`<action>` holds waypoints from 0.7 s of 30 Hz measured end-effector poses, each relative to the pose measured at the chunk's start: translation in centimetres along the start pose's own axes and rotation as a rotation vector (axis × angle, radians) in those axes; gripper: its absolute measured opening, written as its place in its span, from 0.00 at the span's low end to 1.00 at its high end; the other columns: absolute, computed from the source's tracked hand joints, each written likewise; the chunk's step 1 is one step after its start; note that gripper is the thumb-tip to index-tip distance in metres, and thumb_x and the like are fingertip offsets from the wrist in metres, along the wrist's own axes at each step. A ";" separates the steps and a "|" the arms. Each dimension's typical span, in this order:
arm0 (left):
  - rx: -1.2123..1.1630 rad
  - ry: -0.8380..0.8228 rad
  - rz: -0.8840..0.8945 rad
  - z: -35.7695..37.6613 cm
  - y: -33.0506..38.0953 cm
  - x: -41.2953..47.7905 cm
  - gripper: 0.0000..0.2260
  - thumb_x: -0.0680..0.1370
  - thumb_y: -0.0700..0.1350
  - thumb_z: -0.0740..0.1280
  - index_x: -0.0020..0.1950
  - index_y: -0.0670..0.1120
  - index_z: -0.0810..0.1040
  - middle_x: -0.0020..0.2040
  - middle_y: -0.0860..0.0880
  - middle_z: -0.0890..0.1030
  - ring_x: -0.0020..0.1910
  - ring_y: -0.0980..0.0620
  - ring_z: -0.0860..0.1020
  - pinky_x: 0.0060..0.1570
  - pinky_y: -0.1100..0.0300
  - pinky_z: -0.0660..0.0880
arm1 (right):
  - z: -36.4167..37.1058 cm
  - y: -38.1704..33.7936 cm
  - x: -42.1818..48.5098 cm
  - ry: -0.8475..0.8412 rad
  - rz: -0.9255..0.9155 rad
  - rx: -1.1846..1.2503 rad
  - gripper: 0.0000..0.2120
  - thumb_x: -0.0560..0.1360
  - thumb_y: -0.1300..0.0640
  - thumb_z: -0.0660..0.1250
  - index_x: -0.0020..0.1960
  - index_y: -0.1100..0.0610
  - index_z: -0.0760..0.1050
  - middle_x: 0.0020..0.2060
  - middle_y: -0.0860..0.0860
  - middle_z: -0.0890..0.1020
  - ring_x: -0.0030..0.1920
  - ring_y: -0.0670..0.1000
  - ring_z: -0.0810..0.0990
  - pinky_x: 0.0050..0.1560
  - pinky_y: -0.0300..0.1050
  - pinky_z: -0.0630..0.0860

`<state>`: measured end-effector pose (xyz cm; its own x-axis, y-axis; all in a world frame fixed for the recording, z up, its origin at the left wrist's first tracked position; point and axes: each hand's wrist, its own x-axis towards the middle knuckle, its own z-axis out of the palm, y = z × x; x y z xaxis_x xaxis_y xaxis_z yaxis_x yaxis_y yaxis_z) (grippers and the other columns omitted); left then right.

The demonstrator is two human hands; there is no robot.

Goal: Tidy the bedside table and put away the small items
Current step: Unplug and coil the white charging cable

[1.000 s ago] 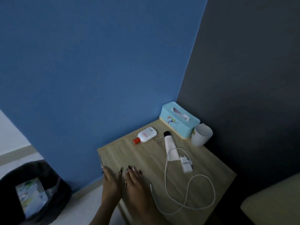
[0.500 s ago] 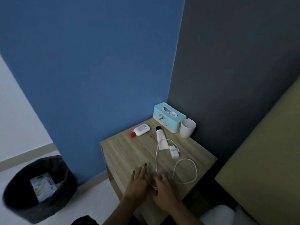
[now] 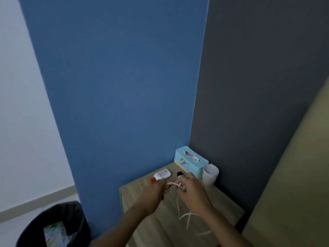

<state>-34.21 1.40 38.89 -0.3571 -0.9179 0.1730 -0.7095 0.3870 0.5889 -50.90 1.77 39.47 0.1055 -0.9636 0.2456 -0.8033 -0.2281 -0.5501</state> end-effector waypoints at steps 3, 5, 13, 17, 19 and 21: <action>-0.047 0.058 0.056 -6.5 2.5 2.7 0.11 0.81 0.43 0.56 0.40 0.54 0.66 0.36 0.53 0.72 0.38 0.53 0.72 0.41 0.58 0.67 | -5.3 -3.0 3.3 0.063 -0.034 0.220 0.06 0.75 0.61 0.67 0.46 0.51 0.81 0.44 0.45 0.74 0.40 0.42 0.76 0.47 0.35 0.75; -0.195 0.042 0.011 -9.8 4.4 3.7 0.11 0.82 0.41 0.55 0.42 0.50 0.69 0.32 0.52 0.70 0.33 0.52 0.71 0.37 0.57 0.70 | -7.7 -4.5 4.9 0.113 -0.077 0.318 0.08 0.74 0.58 0.69 0.42 0.46 0.79 0.44 0.46 0.76 0.40 0.47 0.80 0.46 0.44 0.78; -1.564 0.028 -0.201 -18.8 9.4 4.5 0.13 0.82 0.36 0.52 0.41 0.44 0.70 0.32 0.50 0.67 0.23 0.58 0.61 0.27 0.67 0.65 | -8.4 -8.2 6.2 0.180 0.004 0.539 0.14 0.79 0.61 0.60 0.36 0.55 0.75 0.29 0.46 0.78 0.24 0.42 0.72 0.33 0.46 0.75; -1.744 0.173 -0.089 -19.7 10.6 5.9 0.12 0.82 0.38 0.55 0.45 0.43 0.75 0.30 0.50 0.80 0.24 0.60 0.75 0.31 0.67 0.77 | -4.8 -10.5 3.8 0.105 -0.012 0.380 0.14 0.80 0.58 0.58 0.39 0.58 0.75 0.28 0.49 0.77 0.29 0.42 0.74 0.33 0.37 0.70; -1.554 0.253 0.017 -18.9 10.8 6.5 0.11 0.82 0.36 0.56 0.51 0.42 0.78 0.37 0.51 0.84 0.32 0.60 0.80 0.42 0.67 0.79 | -3.8 -12.6 2.6 0.012 -0.077 0.317 0.12 0.80 0.56 0.58 0.41 0.57 0.75 0.30 0.51 0.78 0.31 0.44 0.75 0.34 0.42 0.72; -1.295 0.304 0.108 -17.7 10.0 6.6 0.12 0.81 0.32 0.57 0.58 0.38 0.77 0.49 0.46 0.84 0.44 0.58 0.83 0.50 0.66 0.79 | -3.9 -14.2 1.8 -0.033 -0.143 0.230 0.12 0.80 0.53 0.57 0.44 0.56 0.75 0.30 0.48 0.76 0.31 0.43 0.75 0.33 0.39 0.69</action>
<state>-32.91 -2.37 59.90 -0.1057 -0.9367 0.3338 0.4590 0.2518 0.8520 -41.58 3.79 50.80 0.2300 -0.9226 0.3096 -0.6252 -0.3838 -0.6796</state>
